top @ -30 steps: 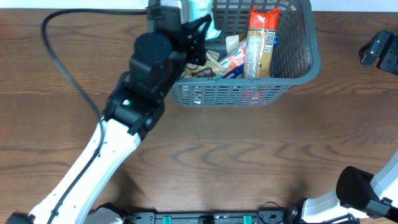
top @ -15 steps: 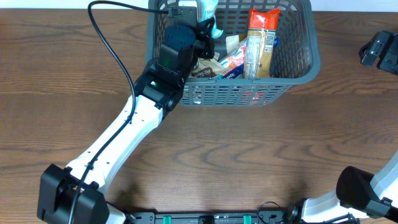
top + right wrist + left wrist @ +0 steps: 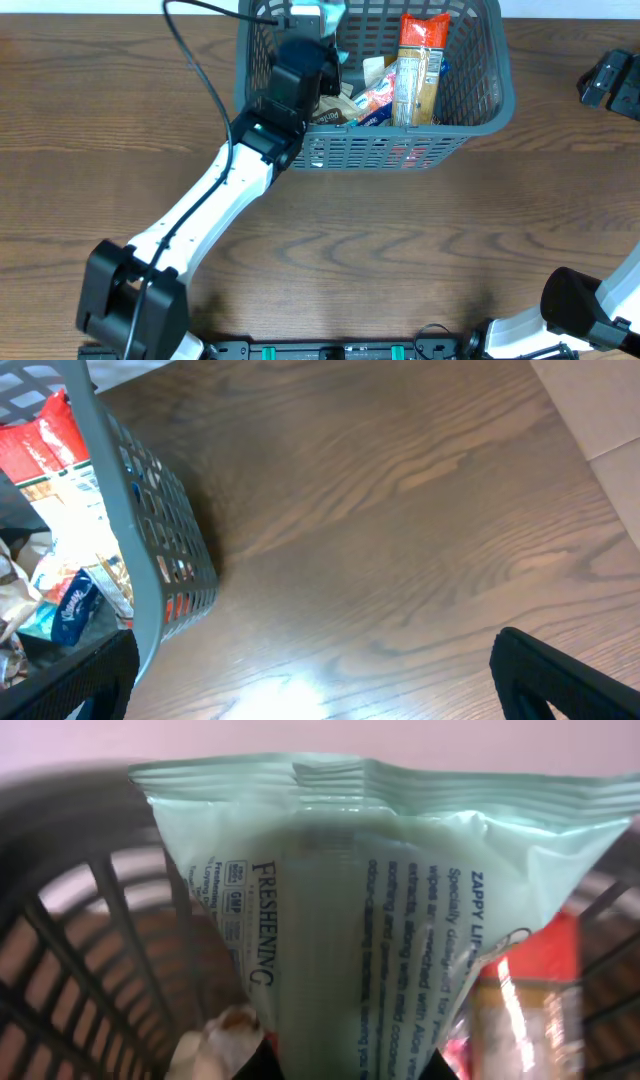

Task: Pack container
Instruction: 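Lower the wipes packet into the basket and release it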

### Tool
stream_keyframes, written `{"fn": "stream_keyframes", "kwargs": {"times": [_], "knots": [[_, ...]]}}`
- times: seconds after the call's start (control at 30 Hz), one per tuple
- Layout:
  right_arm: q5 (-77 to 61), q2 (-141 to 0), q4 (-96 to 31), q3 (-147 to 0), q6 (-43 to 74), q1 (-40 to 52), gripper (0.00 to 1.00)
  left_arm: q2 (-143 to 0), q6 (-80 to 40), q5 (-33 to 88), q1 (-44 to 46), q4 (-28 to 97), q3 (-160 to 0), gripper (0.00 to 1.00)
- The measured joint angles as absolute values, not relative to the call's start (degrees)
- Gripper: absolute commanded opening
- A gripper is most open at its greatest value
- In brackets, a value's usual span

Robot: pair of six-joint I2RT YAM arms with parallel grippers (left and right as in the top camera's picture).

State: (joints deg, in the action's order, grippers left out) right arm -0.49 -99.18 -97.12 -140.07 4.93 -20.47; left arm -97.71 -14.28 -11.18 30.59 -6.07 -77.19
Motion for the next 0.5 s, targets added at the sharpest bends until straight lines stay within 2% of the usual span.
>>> {"fn": "stream_keyframes", "kwargs": {"times": [0.3,0.33,0.4,0.47,0.5], "knots": [[-0.71,-99.18,-97.12,-140.07,4.93,-20.47,0.99,-98.96,-13.65,-11.2,30.59,-0.69,-77.19,0.06],[-0.82,-99.18,-97.12,-140.07,4.93,-20.47,0.99,-98.96,-13.65,-11.2,30.59,-0.23,-77.19,0.09],[-1.15,-99.18,-97.12,-140.07,4.93,-20.47,0.99,-98.96,-13.63,-11.2,30.59,0.16,-77.19,0.23],[-1.39,-99.18,-97.12,-140.07,4.93,-20.47,0.99,-98.96,-13.54,-11.31,30.59,0.19,-77.19,0.27],[-1.5,-99.18,-97.12,-140.07,4.93,-20.47,0.99,-98.96,-13.43,-11.38,30.59,0.19,-77.19,0.33]]}}
